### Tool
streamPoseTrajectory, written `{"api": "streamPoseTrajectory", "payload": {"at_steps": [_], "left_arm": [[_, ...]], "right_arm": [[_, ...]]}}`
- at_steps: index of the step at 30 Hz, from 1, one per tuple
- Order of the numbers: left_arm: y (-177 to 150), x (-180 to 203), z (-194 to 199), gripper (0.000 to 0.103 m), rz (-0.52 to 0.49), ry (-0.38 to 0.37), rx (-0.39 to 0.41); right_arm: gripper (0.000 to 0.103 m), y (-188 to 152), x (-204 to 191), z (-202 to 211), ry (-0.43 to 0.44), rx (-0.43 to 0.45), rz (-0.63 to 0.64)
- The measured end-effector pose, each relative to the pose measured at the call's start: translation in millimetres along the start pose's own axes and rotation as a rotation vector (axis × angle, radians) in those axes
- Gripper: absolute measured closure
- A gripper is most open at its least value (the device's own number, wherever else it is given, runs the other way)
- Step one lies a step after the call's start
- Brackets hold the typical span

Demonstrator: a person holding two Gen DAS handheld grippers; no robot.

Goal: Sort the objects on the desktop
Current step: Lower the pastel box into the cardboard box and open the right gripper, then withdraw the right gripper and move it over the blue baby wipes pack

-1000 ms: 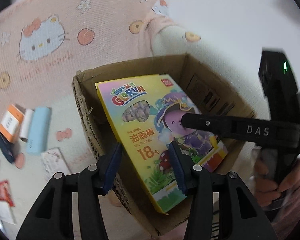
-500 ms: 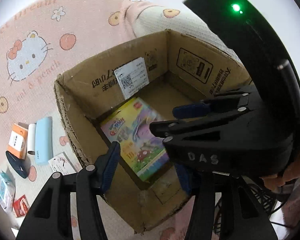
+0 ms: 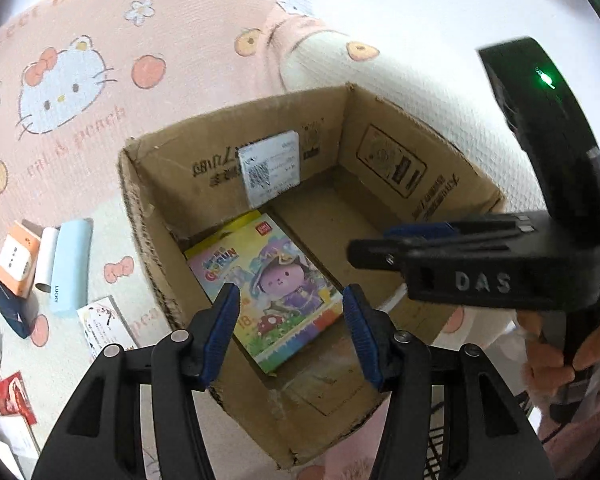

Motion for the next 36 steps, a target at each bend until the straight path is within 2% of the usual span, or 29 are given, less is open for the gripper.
{"api": "streamPoseTrajectory", "payload": {"at_steps": [3,6,9,13,16,18,24,31,36], "left_arm": [[1.8,-1.7,3.7,0.045,0.024,-0.011,0.009],[4.0,-8.5,12.2,0.043,0.069,-0.059,0.038],[5.2,-16.5,20.6,0.033,0.11,-0.094,0.066],[4.2,-26.9,29.4,0.032,0.143,-0.121,0.094],[3.5,-35.1,37.7,0.031,0.156,-0.139,0.124],[2.9,-41.4,42.4,0.03,0.153,-0.143,0.152],[-2.0,-60.6,51.9,0.03,0.152,-0.174,0.177],[-11.0,-88.6,59.3,0.03,0.133,-0.215,0.235],[-22.1,-131.2,57.8,0.03,0.215,-0.18,0.266]], "right_arm": [[0.064,-2.2,-8.2,6.7,-0.027,0.013,0.023],[0.062,-3.1,-15.8,11.7,-0.061,0.028,0.06],[0.051,-1.8,-19.5,19.9,-0.075,0.068,0.065],[0.04,0.6,-24.4,34.5,-0.079,0.155,0.061],[0.033,-0.5,-37.0,41.4,-0.129,0.213,0.122],[0.033,-1.8,-48.0,42.5,-0.152,0.224,0.173],[0.033,-6.8,-77.6,34.6,-0.247,0.172,0.279],[0.033,-7.0,-110.7,21.7,-0.326,0.139,0.323],[0.033,-2.2,-139.9,9.7,-0.35,0.138,0.342]]}}
Point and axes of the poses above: each gripper's, at about its wrist camera, not at the fingertips, and z roughly against the way its jaws point, x to its right, y to its top, the point moved 1 cm from there along -z, roughly the way its jaws point, and after that the axes turned 11 degrees about y, right-handed, at the moved point
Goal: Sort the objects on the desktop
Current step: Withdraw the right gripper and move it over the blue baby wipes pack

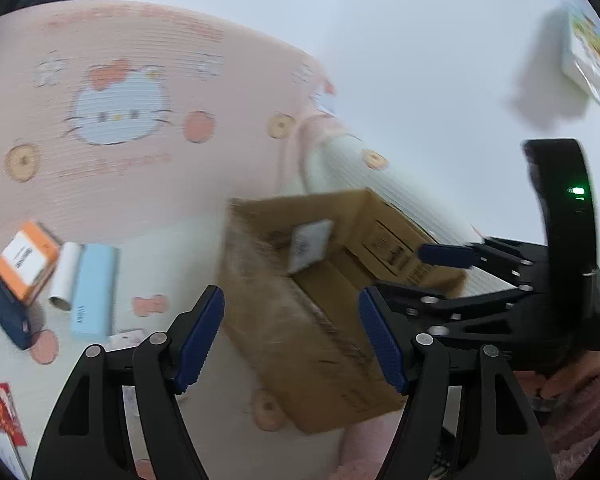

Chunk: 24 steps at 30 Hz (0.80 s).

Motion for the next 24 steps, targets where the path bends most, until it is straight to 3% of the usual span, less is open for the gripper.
{"api": "streamPoseTrajectory", "payload": {"at_steps": [6,9,24], "left_arm": [[-5.2,-59.5,0.9,0.03,0.129,0.079,-0.006],[-11.8,-88.1,4.1,0.03,0.166,0.122,-0.014],[-35.9,-191.3,31.2,0.03,0.206,0.371,-0.029]], "right_arm": [[0.033,19.4,-41.5,-15.0,0.065,0.01,0.056],[0.033,28.3,-66.1,-32.3,0.057,0.001,0.115],[0.033,70.1,-153.6,-108.4,0.309,-0.019,0.15]]}}
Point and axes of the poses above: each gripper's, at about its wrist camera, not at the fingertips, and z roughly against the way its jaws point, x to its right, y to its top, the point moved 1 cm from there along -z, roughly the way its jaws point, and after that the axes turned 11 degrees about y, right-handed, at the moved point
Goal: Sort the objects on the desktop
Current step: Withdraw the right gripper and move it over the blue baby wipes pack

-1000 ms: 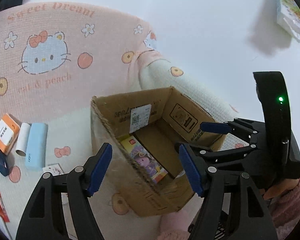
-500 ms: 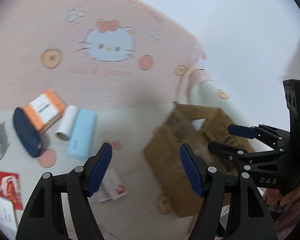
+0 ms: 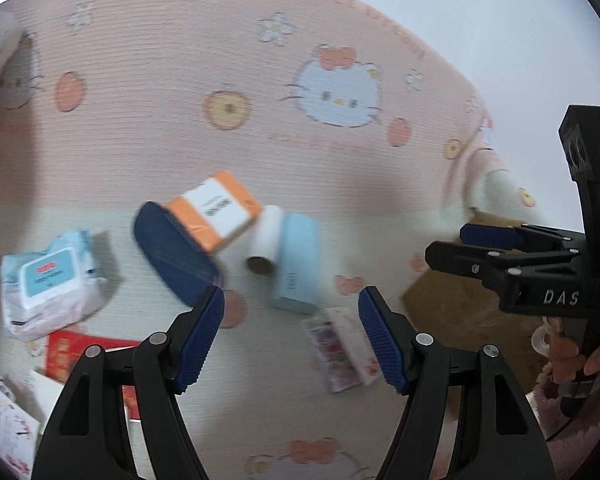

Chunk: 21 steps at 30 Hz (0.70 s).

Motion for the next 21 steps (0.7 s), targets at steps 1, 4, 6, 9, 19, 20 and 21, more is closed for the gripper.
{"api": "streamPoseTrajectory", "payload": {"at_steps": [1,4,6,9,19,20,21], "left_arm": [[-0.4,-7.4,-1.7,0.03,0.009,0.015,-0.007],[-2.3,-27.8,-5.4,0.03,0.042,0.051,-0.017],[-3.2,-42.1,-7.8,0.03,0.063,0.084,-0.023],[-6.8,-65.0,-8.9,0.03,0.09,0.144,-0.029],[-33.3,-161.4,-4.3,0.03,0.181,0.404,-0.076],[-34.3,-169.3,-4.0,0.03,0.192,0.42,-0.078],[-35.4,-178.6,-3.6,0.03,0.201,0.44,-0.082]], "right_arm": [[0.033,3.2,-2.2,-5.7,0.013,-0.001,0.004],[0.033,11.7,-10.4,-26.0,0.038,-0.009,0.022],[0.033,15.5,-14.9,-41.1,0.075,-0.022,0.019],[0.033,20.3,-24.2,-63.4,0.156,-0.04,0.007],[0.033,45.4,-98.7,-151.6,0.407,-0.1,0.073],[0.033,46.5,-104.0,-158.4,0.432,-0.107,0.064],[0.033,48.0,-111.1,-167.7,0.474,-0.116,0.046]]}}
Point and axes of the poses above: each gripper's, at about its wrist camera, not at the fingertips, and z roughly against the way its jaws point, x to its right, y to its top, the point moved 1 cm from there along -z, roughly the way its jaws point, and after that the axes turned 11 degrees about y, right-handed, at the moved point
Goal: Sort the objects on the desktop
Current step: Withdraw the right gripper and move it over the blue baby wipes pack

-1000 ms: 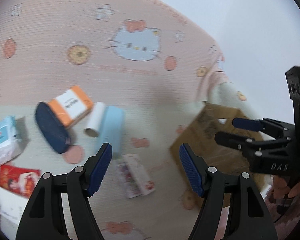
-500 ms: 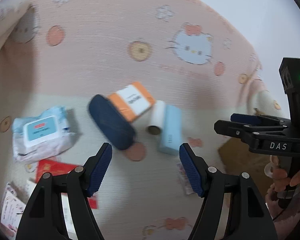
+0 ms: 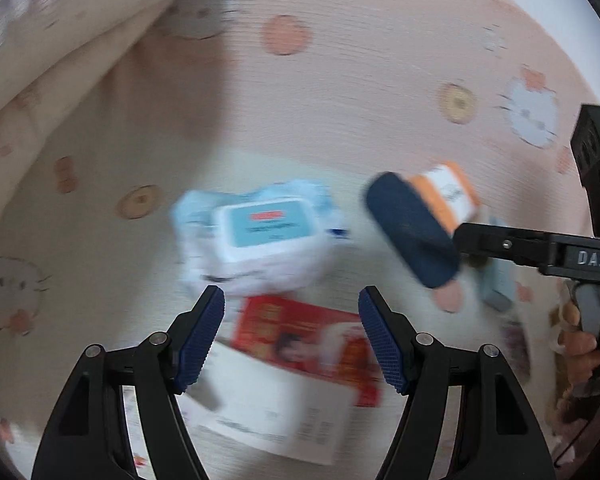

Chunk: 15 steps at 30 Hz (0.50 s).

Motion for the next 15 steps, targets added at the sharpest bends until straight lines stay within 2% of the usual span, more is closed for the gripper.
{"api": "streamPoseTrajectory", "payload": {"at_steps": [5,8,11,15], "left_arm": [[8.7,-35.0,-11.8,0.03,0.071,0.06,-0.015],[15.5,-50.7,-16.8,0.03,0.122,0.052,-0.02],[20.9,-54.8,-26.5,0.03,0.129,0.054,-0.023],[22.2,-58.8,-51.9,0.032,0.166,0.036,-0.081]], "right_arm": [[0.033,9.0,-8.9,-33.4,0.142,-0.001,-0.051],[0.033,14.3,-16.1,-49.4,0.144,0.003,-0.032],[0.033,17.0,-18.8,-62.2,0.141,-0.011,-0.023],[0.033,20.3,-12.5,-87.5,0.135,-0.024,-0.042]]}}
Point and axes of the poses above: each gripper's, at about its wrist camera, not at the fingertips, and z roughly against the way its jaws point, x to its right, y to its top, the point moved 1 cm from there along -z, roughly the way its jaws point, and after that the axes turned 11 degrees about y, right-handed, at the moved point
